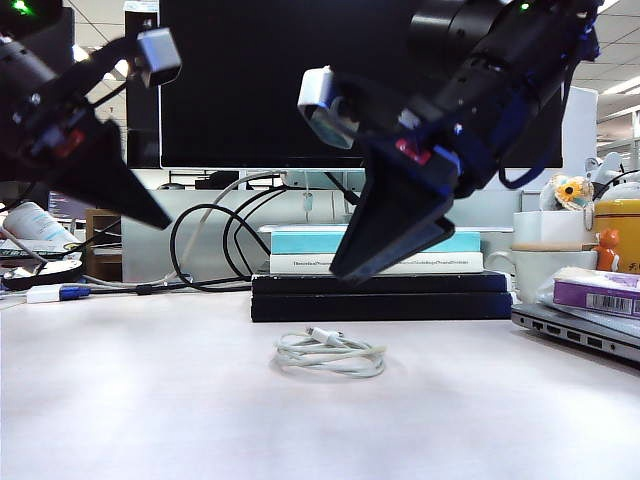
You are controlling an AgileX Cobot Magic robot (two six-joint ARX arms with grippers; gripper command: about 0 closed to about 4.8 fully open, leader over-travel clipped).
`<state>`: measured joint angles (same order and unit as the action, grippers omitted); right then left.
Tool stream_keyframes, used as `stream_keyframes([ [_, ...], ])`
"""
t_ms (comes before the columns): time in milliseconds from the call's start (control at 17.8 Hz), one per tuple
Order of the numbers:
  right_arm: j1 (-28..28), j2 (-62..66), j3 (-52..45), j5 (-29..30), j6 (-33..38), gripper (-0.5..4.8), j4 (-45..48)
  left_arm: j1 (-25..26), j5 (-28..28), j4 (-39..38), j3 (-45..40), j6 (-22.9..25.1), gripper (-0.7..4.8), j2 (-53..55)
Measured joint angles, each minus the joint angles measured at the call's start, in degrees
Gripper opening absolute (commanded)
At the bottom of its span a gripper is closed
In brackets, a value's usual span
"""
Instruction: Unfold the white charging cable into a straight cable.
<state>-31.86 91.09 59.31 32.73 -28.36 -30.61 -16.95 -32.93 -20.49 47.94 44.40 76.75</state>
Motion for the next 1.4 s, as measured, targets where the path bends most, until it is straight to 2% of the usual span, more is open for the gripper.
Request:
stream_keyframes([
  [225,0.1,3.2,0.0,-0.2,-1.6,1.90,1.7,-0.1,-1.4,-1.2,2.6,0.4,-0.01,0.6],
  [506,-1.5,5.8,0.0,-0.6,-1.7,1.90,7.4,0.0,2.4,0.0,2.6,-1.4,0.11,0.7],
  [618,-1.9,6.6,0.0,-1.0,-1.6,1.89,10.2,-0.1,2.3,0.1,2.6,-1.5,0.63,0.7],
  [787,-2.6,7.7,0.2,-1.3,-0.1,1.90,13.2,-0.1,2.3,0.7,2.6,-1.6,0.67,0.8],
  [1068,-3.3,11.2,0.7,-1.7,0.2,1.90,12.5,-0.1,2.4,2.1,2.6,-1.6,0.67,0.8],
  [1405,-4.3,12.3,0.7,-10.1,0.0,1.89,13.3,0.0,2.4,2.7,2.6,-1.9,0.67,0.8],
])
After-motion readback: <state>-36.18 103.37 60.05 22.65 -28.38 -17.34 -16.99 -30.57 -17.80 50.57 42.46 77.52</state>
